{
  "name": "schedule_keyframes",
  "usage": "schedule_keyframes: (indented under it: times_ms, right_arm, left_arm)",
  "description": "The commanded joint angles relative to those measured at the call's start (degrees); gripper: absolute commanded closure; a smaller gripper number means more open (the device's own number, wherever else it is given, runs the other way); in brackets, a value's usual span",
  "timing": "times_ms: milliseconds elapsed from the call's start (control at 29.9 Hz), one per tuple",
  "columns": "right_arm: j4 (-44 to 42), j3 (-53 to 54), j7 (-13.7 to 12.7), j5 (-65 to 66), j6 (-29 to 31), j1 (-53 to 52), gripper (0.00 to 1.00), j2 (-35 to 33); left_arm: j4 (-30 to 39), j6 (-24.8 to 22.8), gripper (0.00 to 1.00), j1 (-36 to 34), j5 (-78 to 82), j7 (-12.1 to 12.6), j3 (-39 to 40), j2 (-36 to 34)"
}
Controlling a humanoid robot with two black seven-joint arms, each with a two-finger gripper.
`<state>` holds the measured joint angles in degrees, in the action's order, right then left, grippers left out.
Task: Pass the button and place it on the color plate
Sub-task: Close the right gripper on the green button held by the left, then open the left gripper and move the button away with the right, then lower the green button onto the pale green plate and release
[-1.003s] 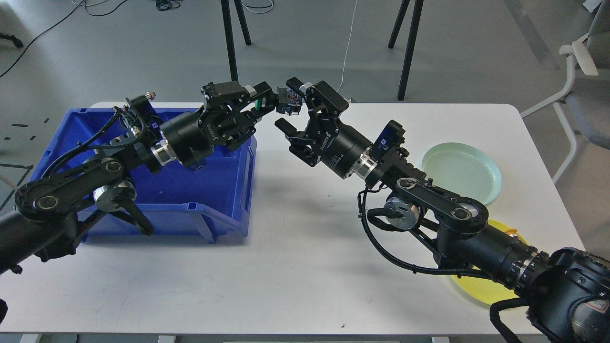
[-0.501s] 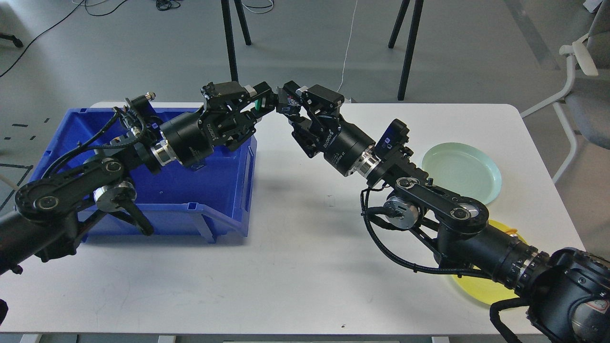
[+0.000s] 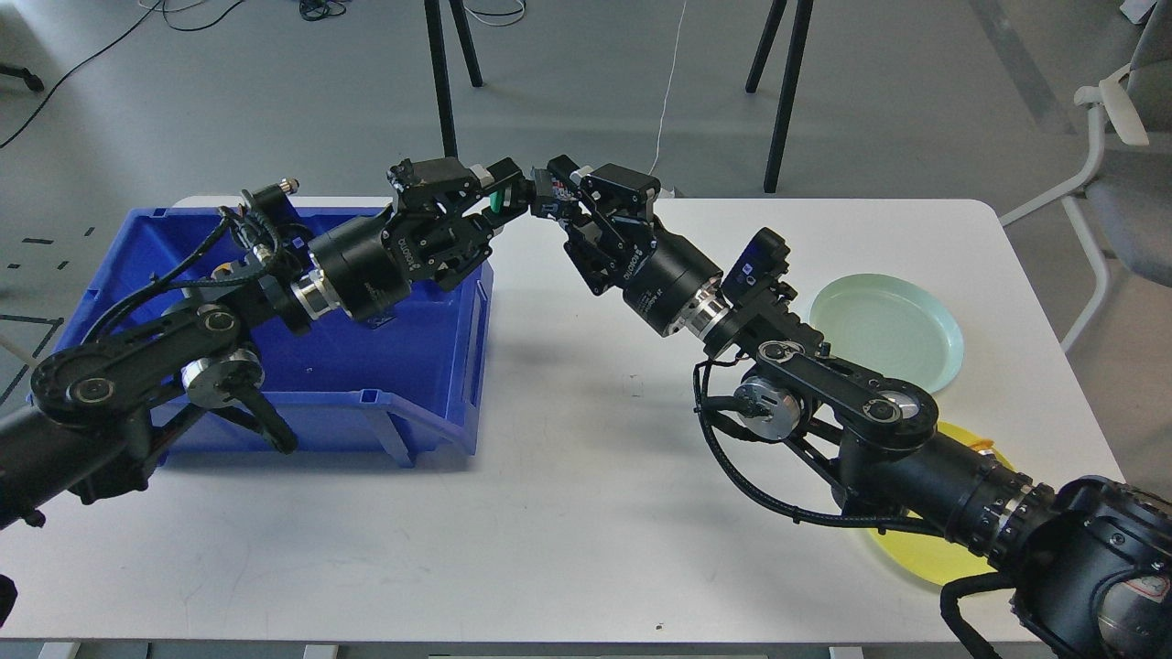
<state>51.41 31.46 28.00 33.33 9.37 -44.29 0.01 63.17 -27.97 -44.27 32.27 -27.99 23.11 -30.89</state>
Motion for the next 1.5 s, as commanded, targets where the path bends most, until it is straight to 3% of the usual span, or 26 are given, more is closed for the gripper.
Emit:
schedule_keyframes:
  times_ms: [0,434,602,802,969,1303,1471]
  right_arm:
    - [0.0,0.0,0.0,-0.02,-0.14,-0.01,1.0,-0.01]
    - [0.35,0.26,0.0,-0.11,-0.66,0.7,1.0,-0.01]
    - [7.02,5.97,0.0,-0.11,-3.38,3.59,1.0,-0.01]
    - [11.17,6.16,0.0,0.24,-9.44,9.74,1.0,-22.12]
    - [8.63,6.07,0.0,0.86,-11.29,13.35,1.0,-31.98]
    - [-1.74,-5.78,0.0,9.56,-25.0,13.18,1.0,-33.23]
    - [-6.58,-10.89,0.0,9.65,-27.82,11.51,1.0,-31.13]
  left_arm:
    - [0.02,-0.03,0.12,-0.03,-0.1,-0.01,0.0,0.21]
    - [-0.33,-0.03,0.13,-0.03,-0.19,-0.01,0.0,0.39]
    - [-0.42,-0.03,0.13,-0.03,-1.16,-0.01,0.0,0.39]
    - [-1.21,-0.03,0.13,0.15,-1.25,-0.01,0.0,0.48]
    - [-1.29,-0.03,0.13,0.32,-1.33,-0.01,0.0,0.48]
    - [-1.29,-0.03,0.13,0.32,-1.33,-0.01,0.0,0.48]
    - [-1.21,-0.03,0.13,0.32,-1.42,-0.01,0.0,0.48]
